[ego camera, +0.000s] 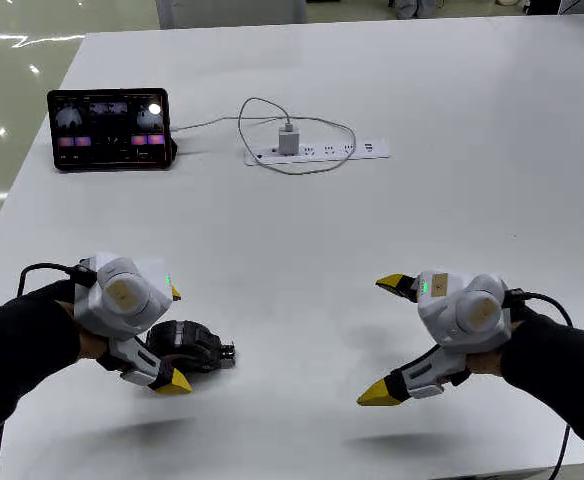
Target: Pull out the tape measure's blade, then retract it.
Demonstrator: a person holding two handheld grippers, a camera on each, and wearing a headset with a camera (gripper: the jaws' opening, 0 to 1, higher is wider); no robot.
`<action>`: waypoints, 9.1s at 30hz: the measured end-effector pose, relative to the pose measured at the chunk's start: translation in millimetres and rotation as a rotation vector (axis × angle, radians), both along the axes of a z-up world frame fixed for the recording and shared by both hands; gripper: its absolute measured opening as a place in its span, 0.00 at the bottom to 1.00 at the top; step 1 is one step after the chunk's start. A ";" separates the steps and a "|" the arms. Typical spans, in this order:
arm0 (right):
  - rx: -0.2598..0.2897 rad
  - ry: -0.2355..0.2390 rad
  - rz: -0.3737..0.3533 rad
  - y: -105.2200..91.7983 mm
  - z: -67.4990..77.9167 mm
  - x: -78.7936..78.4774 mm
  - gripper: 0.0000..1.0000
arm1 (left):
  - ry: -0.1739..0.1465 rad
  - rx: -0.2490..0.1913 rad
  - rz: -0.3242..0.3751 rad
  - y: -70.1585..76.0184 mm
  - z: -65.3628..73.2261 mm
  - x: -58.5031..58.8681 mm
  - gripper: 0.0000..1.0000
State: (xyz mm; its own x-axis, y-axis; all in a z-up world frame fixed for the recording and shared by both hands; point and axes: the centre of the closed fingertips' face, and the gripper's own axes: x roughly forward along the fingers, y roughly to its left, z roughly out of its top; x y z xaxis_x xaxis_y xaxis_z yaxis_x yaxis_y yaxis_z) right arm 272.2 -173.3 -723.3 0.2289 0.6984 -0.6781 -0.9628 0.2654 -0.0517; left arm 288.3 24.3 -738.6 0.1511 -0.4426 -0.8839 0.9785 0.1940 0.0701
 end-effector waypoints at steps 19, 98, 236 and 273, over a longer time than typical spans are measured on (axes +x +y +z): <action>-0.003 0.007 0.093 59.7 -9.3 5.1 0.94 | 0.002 0.092 -0.022 7.7 -11.0 3.0 0.33; -0.074 0.067 0.281 168.4 -56.2 5.1 0.09 | -0.002 0.054 -0.038 7.1 -12.3 1.5 0.31; -0.156 0.099 0.220 92.6 -54.6 8.3 0.10 | -0.009 0.033 -0.043 6.1 -11.4 1.4 0.31; -0.173 0.110 0.204 69.5 -56.0 8.3 0.09 | -0.012 0.039 -0.054 5.4 -11.8 0.5 0.31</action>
